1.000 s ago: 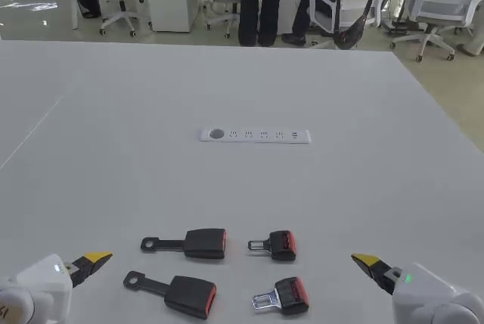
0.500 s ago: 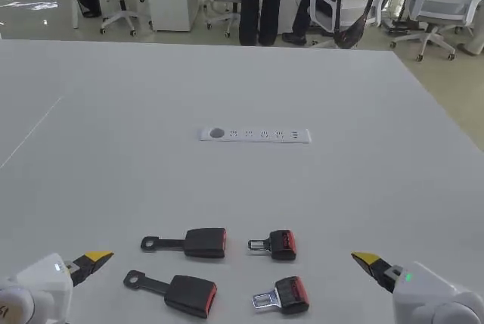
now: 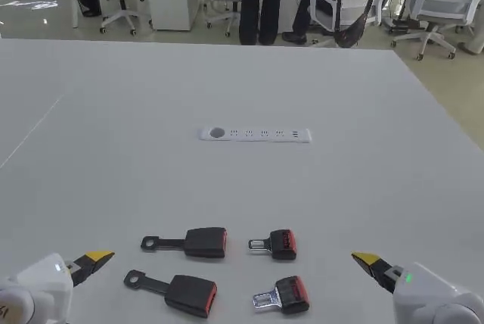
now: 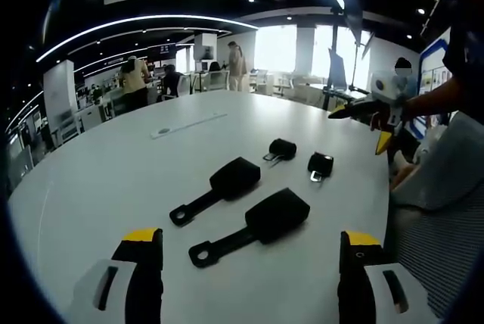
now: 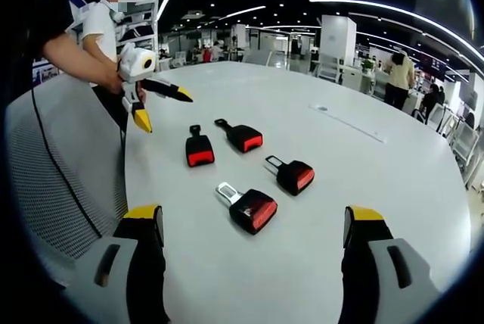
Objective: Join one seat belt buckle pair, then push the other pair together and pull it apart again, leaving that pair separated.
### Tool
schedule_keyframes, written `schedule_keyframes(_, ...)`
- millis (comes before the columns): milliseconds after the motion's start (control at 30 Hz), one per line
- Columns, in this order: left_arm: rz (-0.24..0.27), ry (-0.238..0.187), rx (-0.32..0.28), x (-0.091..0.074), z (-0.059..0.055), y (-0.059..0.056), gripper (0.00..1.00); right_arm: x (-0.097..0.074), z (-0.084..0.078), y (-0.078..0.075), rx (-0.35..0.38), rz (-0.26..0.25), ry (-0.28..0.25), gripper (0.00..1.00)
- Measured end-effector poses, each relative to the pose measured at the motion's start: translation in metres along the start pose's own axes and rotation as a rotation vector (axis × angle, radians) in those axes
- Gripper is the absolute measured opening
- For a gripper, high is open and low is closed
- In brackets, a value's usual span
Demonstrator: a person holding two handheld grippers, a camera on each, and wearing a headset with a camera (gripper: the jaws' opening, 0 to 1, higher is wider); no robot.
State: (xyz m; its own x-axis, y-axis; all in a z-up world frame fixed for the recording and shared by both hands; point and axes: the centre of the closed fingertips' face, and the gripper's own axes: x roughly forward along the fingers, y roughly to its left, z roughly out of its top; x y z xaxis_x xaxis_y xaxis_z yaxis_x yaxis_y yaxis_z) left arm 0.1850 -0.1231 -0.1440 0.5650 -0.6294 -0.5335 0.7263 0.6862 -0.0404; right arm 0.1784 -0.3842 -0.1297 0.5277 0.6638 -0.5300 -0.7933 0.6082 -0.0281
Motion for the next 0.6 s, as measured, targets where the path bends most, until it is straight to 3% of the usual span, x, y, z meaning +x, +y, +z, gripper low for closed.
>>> schedule_keyframes(500, -0.020, 0.026, 0.032, 0.0042, 0.0061, -0.0035, 0.98, -0.0023, 0.0009, -0.0022, -0.044, 0.018, 0.022, 0.98)
schedule_keyframes(600, -0.025, 0.049, 0.051, 0.0049, 0.0016, 0.0001, 0.96, -0.0021, 0.0031, -0.0037, -0.059, 0.025, 0.023, 0.95)
